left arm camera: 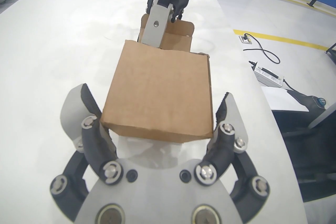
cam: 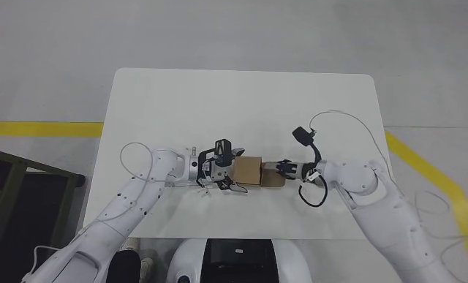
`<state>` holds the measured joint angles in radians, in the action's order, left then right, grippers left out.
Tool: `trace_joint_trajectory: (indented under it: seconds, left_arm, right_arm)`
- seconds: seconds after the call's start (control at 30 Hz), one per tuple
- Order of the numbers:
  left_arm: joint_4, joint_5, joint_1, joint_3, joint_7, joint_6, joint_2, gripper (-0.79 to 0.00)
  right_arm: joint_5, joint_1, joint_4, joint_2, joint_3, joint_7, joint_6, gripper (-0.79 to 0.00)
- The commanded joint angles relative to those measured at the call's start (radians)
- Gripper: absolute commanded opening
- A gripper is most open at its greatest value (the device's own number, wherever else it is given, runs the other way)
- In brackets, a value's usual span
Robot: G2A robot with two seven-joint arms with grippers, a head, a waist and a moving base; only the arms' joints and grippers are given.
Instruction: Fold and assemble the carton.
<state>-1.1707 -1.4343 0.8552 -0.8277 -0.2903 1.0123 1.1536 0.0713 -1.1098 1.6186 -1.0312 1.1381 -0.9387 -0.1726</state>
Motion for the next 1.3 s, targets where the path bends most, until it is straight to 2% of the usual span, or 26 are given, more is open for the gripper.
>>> trace_joint_trajectory:
  seconds: [0.0,0.53,1.0,1.27]
  left_arm:
    - [0.001,0.001,-0.002,0.002,0.000,0.000,0.000,0.000]
    - [0.009,0.004,-0.008,0.011,0.006,0.000,0.003,0.000]
    - [0.011,0.010,-0.009,0.014,0.015,0.000,0.002,0.000]
    - [0.010,0.017,-0.007,0.016,0.020,0.000,-0.001,0.000]
  right_arm:
    - [-0.018,-0.011,0.004,0.002,0.015,0.001,0.010,-0.409]
    - [-0.238,-0.080,0.011,0.002,0.067,-0.009,0.146,-0.425]
    - [-0.309,-0.061,-0.046,-0.010,0.031,-0.012,0.216,-0.416]
    - [-0.321,-0.084,-0.053,-0.009,0.030,-0.030,0.258,-0.459]
